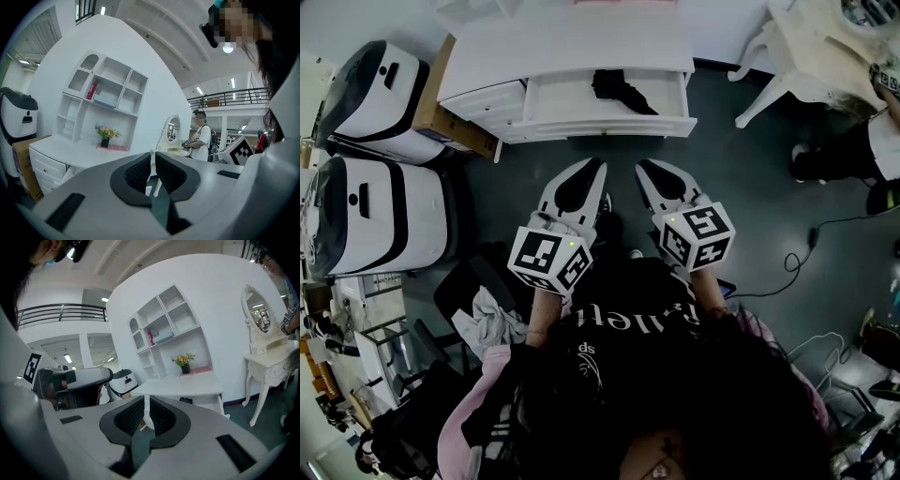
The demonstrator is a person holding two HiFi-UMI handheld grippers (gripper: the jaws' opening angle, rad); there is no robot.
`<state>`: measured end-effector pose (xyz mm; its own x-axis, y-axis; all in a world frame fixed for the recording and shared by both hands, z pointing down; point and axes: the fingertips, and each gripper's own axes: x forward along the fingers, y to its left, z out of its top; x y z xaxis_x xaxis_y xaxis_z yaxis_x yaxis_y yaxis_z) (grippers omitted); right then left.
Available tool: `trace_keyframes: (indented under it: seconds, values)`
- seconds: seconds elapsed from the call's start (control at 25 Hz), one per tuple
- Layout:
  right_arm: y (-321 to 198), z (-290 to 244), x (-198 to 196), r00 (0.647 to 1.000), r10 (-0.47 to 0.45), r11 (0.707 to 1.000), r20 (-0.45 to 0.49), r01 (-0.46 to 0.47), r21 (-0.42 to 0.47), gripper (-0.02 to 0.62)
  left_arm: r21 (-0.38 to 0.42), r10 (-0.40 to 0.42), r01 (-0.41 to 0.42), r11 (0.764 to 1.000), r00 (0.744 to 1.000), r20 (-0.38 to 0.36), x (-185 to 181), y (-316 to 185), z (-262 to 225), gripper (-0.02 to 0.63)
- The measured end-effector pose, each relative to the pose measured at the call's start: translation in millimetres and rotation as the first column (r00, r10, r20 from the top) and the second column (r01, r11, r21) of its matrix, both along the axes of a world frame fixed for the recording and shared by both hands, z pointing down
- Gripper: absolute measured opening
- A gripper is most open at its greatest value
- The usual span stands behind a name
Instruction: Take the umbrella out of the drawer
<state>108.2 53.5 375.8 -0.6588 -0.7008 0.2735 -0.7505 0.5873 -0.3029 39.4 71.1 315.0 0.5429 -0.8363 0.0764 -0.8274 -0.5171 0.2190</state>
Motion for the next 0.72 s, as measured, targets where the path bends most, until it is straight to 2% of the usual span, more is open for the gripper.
trace_keyframes:
  seconds: [0.36,0.72]
  values:
    - [-75,7,-7,0.998,0.051,0.999,-0.023,-0.052,-0.014,0.064,-0.001,0.030,-0.030,1.000,0.999,0.015,-17,-81,9,0.041]
    - [-156,11,-53,0.997,0.057,0.998,-0.044,-0.058,-0.040,0.064,-0.026,0.041,-0.041,0.999,0.999,0.002,-63,-168,17,0.041]
